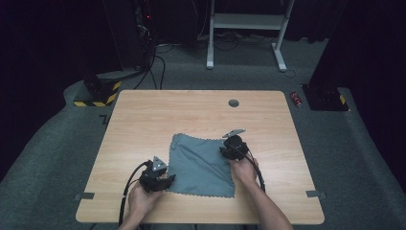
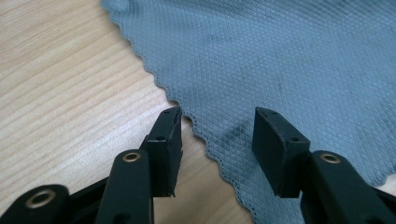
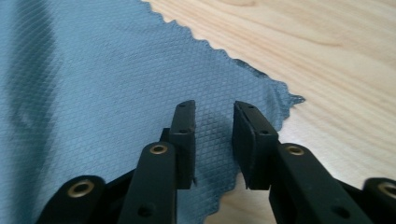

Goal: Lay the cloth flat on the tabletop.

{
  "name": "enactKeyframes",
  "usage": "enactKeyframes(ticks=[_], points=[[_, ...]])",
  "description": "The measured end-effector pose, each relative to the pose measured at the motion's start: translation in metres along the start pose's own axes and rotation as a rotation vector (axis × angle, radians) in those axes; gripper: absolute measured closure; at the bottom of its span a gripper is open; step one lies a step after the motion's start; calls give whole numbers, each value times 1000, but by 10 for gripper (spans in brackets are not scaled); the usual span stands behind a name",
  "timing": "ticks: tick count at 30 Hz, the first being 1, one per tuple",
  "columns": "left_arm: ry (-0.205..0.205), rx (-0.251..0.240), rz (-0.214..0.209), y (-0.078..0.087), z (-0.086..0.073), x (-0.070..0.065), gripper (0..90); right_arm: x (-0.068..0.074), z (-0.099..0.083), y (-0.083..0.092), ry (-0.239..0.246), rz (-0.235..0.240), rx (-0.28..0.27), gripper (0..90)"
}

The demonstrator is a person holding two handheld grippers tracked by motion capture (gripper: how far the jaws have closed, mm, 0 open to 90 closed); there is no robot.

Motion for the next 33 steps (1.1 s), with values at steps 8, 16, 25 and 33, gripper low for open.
enactKeyframes(ticks=[8, 16, 25, 33], points=[[1, -17, 11, 6, -8, -1, 561, -21, 15, -3, 39, -59, 75, 638], [21, -25, 13, 4, -8, -1, 479, 15, -14, 35, -18, 40, -65, 622], [18, -27, 17, 4, -8, -10, 415, 56, -76, 59, 75, 83, -20, 616], [-2, -23, 4, 8, -11, -20, 407, 50, -103, 74, 104, 94, -41, 640]])
Point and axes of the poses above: each handheld gripper's, and its own axes: y roughly backward along the jaws, z roughly out of its top, x roughly to its left, the point moved 2 cm from there along -y, roughly forward along the jaws, and after that the axes turned 6 degrees about z, right-handed, at the moved point
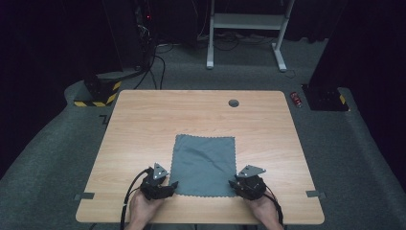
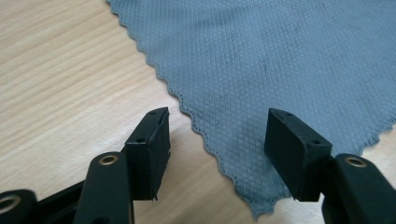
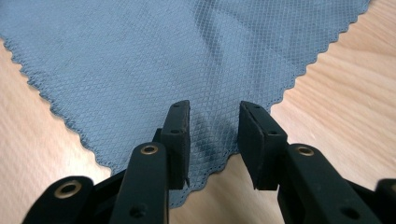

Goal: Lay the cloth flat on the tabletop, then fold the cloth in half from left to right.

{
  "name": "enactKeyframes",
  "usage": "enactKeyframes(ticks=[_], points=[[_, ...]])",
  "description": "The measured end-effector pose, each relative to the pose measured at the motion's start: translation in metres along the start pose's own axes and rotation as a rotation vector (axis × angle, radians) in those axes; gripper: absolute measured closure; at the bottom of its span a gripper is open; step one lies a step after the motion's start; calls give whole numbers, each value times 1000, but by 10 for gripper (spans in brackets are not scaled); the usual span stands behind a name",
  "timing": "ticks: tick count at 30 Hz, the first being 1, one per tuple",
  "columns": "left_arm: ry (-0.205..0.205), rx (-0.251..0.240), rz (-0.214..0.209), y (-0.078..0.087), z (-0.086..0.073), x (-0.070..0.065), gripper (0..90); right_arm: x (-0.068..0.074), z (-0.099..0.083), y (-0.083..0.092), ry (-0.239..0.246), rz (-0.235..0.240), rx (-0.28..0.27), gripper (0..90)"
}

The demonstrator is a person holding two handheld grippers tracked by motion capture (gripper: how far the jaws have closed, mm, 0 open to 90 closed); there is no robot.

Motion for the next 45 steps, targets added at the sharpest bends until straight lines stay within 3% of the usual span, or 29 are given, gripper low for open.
enactKeyframes(ticks=[3, 6, 11, 14, 17, 24, 27, 36, 38, 42, 45], points=[[-3, 3, -1, 0, 1, -1, 411, -2, 2, 1, -12, -20, 25, 595], [16, 2, -5, 0, 1, 1, 416, -2, 9, 4, -56, -14, -45, 569], [-3, 2, 10, 7, -7, 4, 419, 2, 9, -6, -47, -19, -36, 533], [8, -5, 5, 10, -12, 6, 423, -1, 5, -9, -63, -24, -47, 529], [7, -23, 7, 10, -14, 7, 417, 0, 4, -10, -32, -44, -56, 507], [33, -121, 20, 10, -27, 6, 405, -1, -1, -10, -35, -39, -96, 510], [35, -121, 27, 10, -27, 7, 401, -1, -2, -10, -36, -38, -101, 510], [87, -95, -26, 11, -20, 14, 387, -1, 5, -10, -48, -53, -49, 545], [85, -96, -33, 11, -14, 19, 385, -2, 7, -7, -57, -52, -63, 568], [124, -78, -68, 5, 2, 33, 369, 2, 13, -3, -57, -31, -92, 597], [118, -68, -72, -2, 14, 40, 370, 7, 21, -5, -42, -9, -102, 602]])
Point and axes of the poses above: each handheld gripper's, and its own axes: y roughly backward along the jaws, z roughly out of its top, x roughly to its left, the point moved 2 cm from there along -y, roughly forward along the jaws, and after that the axes turned 6 degrees about z, right-handed, at the moved point
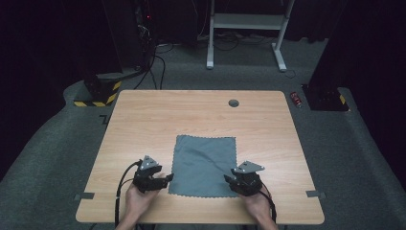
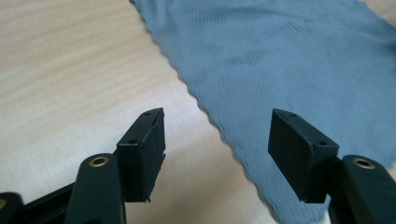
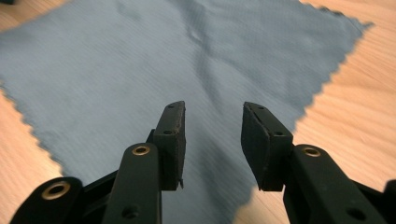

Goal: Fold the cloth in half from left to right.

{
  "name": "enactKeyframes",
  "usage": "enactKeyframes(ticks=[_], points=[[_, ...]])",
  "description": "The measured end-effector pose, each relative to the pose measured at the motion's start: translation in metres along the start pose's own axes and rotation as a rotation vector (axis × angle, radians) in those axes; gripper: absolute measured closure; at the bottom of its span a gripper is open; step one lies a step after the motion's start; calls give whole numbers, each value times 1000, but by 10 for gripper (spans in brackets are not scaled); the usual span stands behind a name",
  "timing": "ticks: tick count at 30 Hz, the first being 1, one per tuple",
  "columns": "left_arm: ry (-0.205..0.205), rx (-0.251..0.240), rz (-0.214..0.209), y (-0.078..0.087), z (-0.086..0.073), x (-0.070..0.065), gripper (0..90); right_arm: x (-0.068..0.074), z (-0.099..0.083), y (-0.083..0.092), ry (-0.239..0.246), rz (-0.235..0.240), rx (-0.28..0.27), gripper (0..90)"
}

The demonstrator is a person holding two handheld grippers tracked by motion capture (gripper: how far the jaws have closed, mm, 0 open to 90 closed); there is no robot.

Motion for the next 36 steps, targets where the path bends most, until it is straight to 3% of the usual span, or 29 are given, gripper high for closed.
enactKeyframes(ticks=[4, 7, 13, 27, 28, 31, 33, 36], points=[[26, 1, 0, -9, 15, 7, 371, 8, 10, -6, 26, 4, -5, 607], [11, 8, 15, -15, 26, 11, 371, 14, 16, -11, 42, 14, -9, 622], [30, 30, 38, -28, 44, 16, 394, 31, 27, -25, 58, 58, -9, 646], [28, 24, 72, -51, 81, 24, 418, 91, 49, -68, 116, 198, 2, 703], [24, 42, 81, -54, 85, 25, 419, 97, 50, -71, 118, 211, 2, 702], [18, 49, 94, -58, 89, 27, 413, 113, 53, -80, 161, 227, 7, 707], [48, 34, 91, -60, 91, 31, 421, 121, 54, -86, 184, 232, 24, 710], [70, 53, 111, -67, 89, 38, 425, 130, 54, -92, 214, 227, 44, 710]])
Point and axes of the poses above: each handheld gripper's, and its own axes: y roughly backward along the jaws, z roughly out of its top, x roughly to its left, the point moved 2 cm from there along -y, roughly forward along the jaws, and after that the axes turned 6 degrees about z, right-handed, at the moved point
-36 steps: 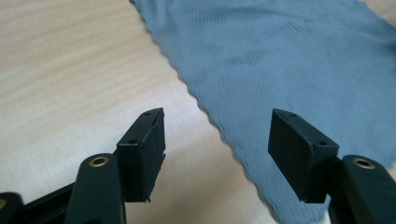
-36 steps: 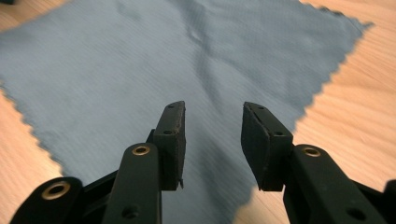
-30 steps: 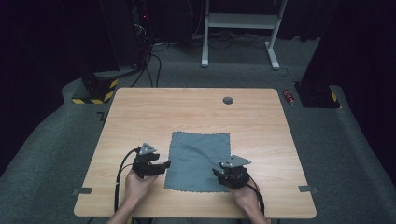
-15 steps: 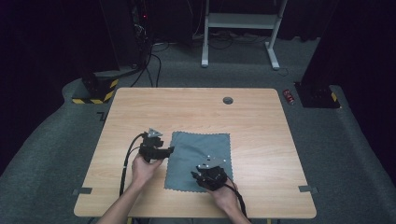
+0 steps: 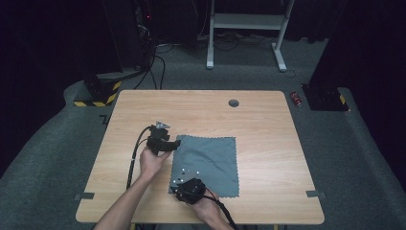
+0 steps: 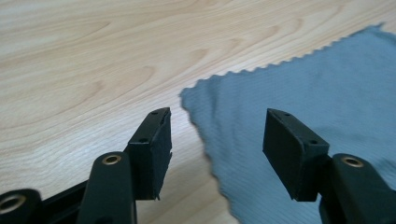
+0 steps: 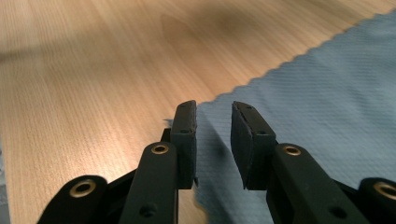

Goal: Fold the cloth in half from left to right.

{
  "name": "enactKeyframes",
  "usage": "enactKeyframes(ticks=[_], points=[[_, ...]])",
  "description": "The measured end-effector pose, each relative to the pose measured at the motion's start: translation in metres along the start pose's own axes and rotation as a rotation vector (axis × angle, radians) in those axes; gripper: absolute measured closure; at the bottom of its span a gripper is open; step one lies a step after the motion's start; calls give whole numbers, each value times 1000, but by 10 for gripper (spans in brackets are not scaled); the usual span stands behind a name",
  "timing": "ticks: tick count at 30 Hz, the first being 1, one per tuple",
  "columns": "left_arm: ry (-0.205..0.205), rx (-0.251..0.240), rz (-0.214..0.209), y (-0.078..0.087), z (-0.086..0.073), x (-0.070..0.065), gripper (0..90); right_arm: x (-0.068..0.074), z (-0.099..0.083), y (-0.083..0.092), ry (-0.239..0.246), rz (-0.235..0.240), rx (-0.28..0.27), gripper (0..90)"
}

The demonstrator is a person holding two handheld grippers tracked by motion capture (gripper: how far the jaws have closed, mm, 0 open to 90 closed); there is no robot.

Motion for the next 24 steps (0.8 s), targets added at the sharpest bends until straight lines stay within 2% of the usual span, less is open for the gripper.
enactKeyframes(ticks=[3, 6, 7, 10, 12, 15, 19, 22, 24], points=[[2, 30, 37, -9, -1, 7, 429, 6, 0, -7, 39, -6, 37, 712], [0, 48, 53, -15, 4, 11, 427, 11, 0, -8, 53, -10, 35, 718], [0, 38, 57, -17, 7, 11, 427, 11, 0, -8, 57, -13, 35, 718], [-14, 61, 70, -24, 14, 9, 427, 14, -1, -7, 76, -11, 42, 720], [-14, 56, 73, -29, 16, 7, 435, 16, -2, -7, 82, -6, 40, 723], [-24, 98, 94, -40, 15, 5, 430, 16, -2, -6, 82, -4, 42, 721], [-37, 74, 109, -44, 16, 2, 452, 16, -1, -7, 82, 10, 53, 668], [-49, 75, 102, -45, 17, 1, 481, 19, 0, -7, 83, 9, 52, 647], [-56, 71, 92, -45, 18, 0, 529, 21, 0, -8, 89, 6, 55, 645]])
Point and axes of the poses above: each handheld gripper's, and its own axes: y roughly backward along the jaws, z roughly out of its top, x roughly to its left, the point moved 2 cm from there along -y, roughly forward along the jaws, and after that the axes turned 6 degrees about z, right-handed, at the moved point
